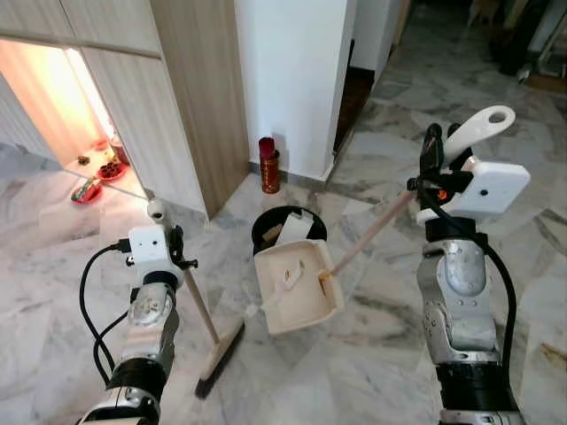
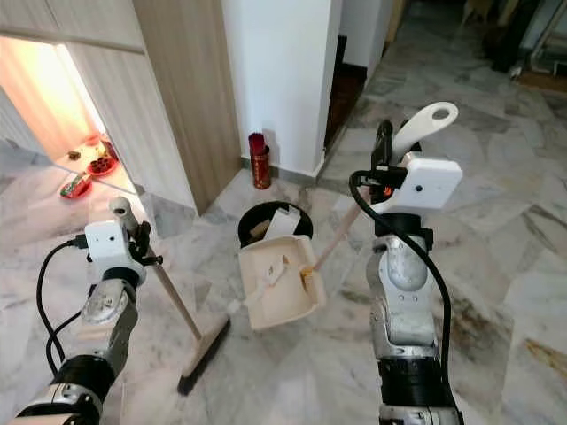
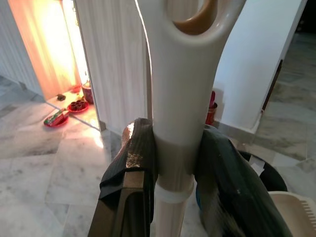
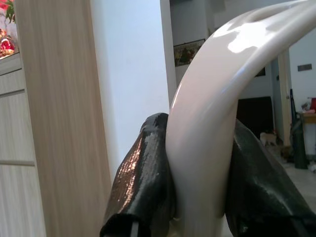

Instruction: Sweep floor

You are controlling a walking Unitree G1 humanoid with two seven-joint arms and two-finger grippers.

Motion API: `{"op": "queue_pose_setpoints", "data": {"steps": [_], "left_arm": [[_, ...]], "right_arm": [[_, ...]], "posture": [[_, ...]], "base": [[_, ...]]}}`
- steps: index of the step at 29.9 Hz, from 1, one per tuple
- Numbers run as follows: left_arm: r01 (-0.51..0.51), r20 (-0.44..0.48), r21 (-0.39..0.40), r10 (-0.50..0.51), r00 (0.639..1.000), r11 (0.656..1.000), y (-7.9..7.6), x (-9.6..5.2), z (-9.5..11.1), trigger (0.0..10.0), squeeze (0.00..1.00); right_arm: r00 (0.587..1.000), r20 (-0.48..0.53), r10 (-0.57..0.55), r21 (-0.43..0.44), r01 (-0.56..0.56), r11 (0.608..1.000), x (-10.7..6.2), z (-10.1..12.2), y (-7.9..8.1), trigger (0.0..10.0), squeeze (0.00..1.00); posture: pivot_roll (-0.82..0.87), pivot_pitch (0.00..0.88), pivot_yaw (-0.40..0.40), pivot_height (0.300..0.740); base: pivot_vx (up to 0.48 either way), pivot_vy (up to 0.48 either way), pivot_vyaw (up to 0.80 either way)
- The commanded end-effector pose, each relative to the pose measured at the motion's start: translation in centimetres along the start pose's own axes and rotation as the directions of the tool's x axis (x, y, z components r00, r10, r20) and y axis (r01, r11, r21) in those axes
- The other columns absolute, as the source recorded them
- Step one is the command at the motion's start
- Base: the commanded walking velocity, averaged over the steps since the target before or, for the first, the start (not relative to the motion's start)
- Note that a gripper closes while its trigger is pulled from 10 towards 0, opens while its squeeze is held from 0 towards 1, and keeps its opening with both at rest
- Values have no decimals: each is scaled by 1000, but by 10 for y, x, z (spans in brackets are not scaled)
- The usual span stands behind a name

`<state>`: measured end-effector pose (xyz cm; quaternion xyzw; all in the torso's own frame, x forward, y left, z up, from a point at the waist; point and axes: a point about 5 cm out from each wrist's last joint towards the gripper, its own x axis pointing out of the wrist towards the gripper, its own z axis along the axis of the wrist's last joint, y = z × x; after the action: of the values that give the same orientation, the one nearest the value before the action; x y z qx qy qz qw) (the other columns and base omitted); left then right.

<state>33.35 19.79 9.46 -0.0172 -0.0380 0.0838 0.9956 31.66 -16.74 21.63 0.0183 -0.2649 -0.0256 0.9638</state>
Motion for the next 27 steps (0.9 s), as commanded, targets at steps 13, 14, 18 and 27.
{"op": "queue_pose_setpoints", "data": {"steps": [13, 14, 18, 27], "left_arm": [[4, 77, 25, -6, 997, 1000, 0, 4, 15, 10000, 0], [3, 77, 25, -5, 997, 1000, 0, 4, 15, 10000, 0], [-1, 77, 22, -1, 997, 1000, 0, 4, 14, 10000, 0], [-11, 82, 18, 9, 997, 1000, 1, 3, 15, 10000, 0]], "right_arm": [[991, 128, 47, 3, -48, 999, 19, 31, 12, 10000, 0], [990, 133, 54, 6, -55, 998, 20, 32, 13, 10000, 0], [979, 180, 96, 27, -103, 994, 29, 43, 23, 10000, 0], [953, 258, 159, 45, -176, 983, 43, 63, 39, 10000, 0]], "posture": [[27, 5, 48, 740], [27, 5, 47, 740], [25, 3, 45, 740], [29, 0, 34, 740]], "base": [[324, 0, 0], [319, 0, 0], [319, 0, 0], [310, 0, 0]]}}
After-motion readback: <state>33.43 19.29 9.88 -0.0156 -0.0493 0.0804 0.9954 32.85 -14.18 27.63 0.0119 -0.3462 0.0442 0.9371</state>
